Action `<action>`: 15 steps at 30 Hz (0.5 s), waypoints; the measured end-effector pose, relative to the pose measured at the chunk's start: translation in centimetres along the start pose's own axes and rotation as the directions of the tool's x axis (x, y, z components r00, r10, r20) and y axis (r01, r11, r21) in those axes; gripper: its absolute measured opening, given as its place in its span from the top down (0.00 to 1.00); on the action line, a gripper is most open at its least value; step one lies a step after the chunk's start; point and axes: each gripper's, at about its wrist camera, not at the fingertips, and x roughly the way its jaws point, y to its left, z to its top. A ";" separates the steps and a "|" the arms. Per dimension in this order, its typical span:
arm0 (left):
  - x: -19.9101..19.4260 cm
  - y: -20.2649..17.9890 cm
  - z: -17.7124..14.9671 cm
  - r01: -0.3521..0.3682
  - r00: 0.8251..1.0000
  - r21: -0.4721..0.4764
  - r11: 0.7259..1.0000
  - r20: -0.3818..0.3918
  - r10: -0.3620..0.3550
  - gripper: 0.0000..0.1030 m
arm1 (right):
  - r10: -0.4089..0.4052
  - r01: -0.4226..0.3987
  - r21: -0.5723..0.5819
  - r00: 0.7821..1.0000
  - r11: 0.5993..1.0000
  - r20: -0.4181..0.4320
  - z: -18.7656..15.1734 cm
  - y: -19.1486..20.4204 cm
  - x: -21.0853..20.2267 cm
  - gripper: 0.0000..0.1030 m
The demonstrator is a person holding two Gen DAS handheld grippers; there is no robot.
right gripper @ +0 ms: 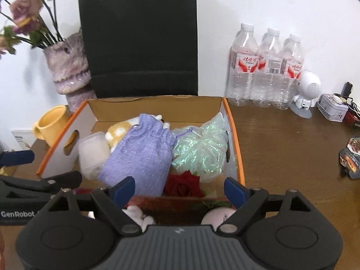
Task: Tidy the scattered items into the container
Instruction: 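Withdraw both tools from the box back over the table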
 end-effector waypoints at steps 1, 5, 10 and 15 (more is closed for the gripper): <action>-0.8 0.0 -0.3 -0.002 1.000 -0.007 1.000 0.008 0.002 0.00 | 0.001 -0.001 -0.006 1.000 1.000 0.010 -0.3 0.1 -0.9 0.17; -3.6 -0.5 -4.8 0.013 0.999 -0.044 0.999 0.052 -0.010 0.00 | 0.014 -0.011 -0.052 0.998 0.999 0.060 -3.1 0.7 -5.0 0.16; -7.0 -1.0 -10.3 0.033 0.994 -0.089 0.995 0.108 -0.023 0.00 | 0.143 -0.133 -0.074 0.979 0.988 0.148 -9.9 1.0 -9.0 0.16; -8.9 -1.2 -16.8 0.020 0.992 -0.121 0.993 0.128 -0.005 0.00 | 0.158 -0.142 -0.078 0.956 0.987 0.248 -17.6 0.9 -10.7 0.16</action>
